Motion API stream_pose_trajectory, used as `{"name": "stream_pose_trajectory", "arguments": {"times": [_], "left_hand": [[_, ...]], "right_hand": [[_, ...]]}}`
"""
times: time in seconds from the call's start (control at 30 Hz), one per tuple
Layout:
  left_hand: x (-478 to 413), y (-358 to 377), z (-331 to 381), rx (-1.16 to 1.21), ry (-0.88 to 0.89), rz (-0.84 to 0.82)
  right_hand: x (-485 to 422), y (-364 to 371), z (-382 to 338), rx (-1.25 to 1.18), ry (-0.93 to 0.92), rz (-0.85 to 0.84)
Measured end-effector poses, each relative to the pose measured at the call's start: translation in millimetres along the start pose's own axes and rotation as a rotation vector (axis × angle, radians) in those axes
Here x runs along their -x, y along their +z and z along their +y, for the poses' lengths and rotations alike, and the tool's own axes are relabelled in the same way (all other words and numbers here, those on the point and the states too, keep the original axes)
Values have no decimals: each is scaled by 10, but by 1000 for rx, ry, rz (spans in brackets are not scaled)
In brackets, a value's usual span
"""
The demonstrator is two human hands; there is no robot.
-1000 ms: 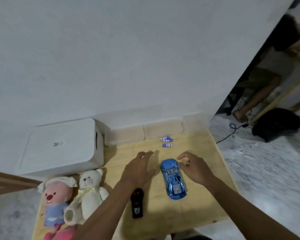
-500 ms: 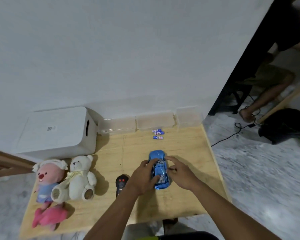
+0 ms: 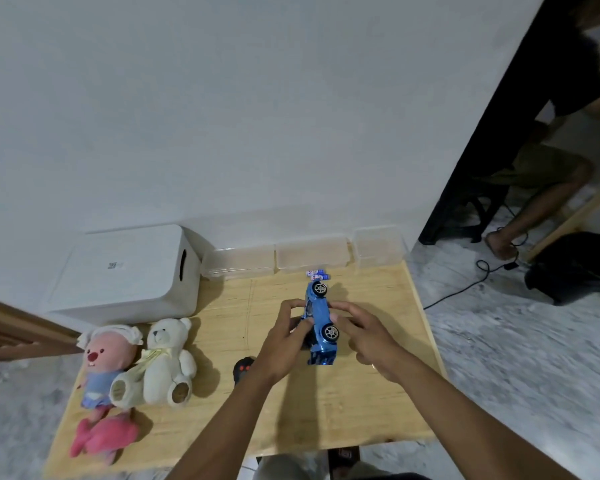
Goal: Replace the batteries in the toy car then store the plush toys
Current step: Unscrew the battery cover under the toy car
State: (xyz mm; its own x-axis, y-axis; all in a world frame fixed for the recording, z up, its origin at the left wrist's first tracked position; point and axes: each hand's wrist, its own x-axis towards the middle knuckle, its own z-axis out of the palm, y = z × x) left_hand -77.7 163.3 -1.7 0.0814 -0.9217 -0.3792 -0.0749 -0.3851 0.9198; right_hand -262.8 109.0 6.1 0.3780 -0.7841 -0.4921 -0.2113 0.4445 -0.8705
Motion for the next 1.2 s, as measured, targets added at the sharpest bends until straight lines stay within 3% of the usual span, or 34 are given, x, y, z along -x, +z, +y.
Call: {"name": "stream_pose_trajectory", "arguments": {"times": [0.13, 0.23, 0.37, 0.53, 0.67, 0.8, 1.2], "left_hand": [[9, -11, 86, 9, -41, -12], [-5, -32, 116, 169, -116, -9], [-2, 0, 161, 293, -123, -12], [-40, -32, 161, 174, -95, 0], [-42, -22, 187, -11, 27, 85], [-5, 37, 189, -125, 157, 70], [67, 52, 172, -74, 177, 88]], "right_hand": [[18, 1, -95, 88, -104, -44], [-6, -2, -126, 244, -207, -30], [-25, -21, -159, 217, -134, 33], [-24, -9, -239, 139, -96, -40], [-81, -16, -213, 239, -188, 83], [-95, -55, -259, 357, -248, 145], [38, -106, -350, 463, -314, 225]]}}
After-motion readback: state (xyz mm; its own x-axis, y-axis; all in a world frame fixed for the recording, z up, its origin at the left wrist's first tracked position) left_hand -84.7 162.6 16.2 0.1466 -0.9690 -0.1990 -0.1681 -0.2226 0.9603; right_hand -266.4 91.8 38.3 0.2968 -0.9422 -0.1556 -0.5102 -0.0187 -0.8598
